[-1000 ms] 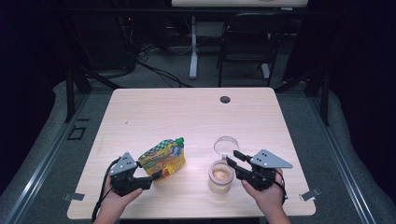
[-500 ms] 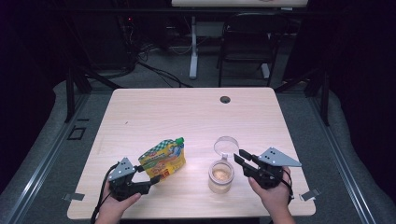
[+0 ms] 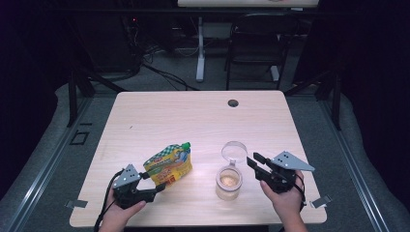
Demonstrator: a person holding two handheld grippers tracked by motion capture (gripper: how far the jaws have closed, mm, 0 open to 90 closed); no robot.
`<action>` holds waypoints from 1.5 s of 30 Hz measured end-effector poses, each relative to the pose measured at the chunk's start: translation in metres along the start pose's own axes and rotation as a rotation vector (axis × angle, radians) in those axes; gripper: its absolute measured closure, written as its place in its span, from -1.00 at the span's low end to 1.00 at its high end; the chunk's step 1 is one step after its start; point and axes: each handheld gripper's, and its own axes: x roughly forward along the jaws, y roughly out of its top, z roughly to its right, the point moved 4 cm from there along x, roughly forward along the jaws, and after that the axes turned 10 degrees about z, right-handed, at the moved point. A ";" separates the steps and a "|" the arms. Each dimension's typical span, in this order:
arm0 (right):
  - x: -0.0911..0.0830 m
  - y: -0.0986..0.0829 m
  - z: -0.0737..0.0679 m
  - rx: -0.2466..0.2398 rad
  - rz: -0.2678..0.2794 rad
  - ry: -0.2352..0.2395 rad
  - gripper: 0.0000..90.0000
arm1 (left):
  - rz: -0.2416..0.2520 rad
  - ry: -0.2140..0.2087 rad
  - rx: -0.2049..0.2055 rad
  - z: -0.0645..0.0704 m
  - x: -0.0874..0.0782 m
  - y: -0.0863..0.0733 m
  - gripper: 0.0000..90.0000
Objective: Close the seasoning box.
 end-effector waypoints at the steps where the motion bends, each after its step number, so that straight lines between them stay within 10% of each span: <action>1: 0.001 0.000 0.000 -0.002 -0.005 -0.003 0.42 | 0.005 -0.003 -0.002 0.000 0.000 0.000 -0.20; 18: 0.030 0.002 0.001 -0.047 -0.075 0.018 0.17 | 0.007 0.010 0.004 -0.004 -0.006 -0.001 -0.19; 45: 0.022 0.014 -0.009 -0.067 -0.051 0.066 0.25 | -0.010 0.021 0.019 -0.005 -0.005 -0.002 -0.19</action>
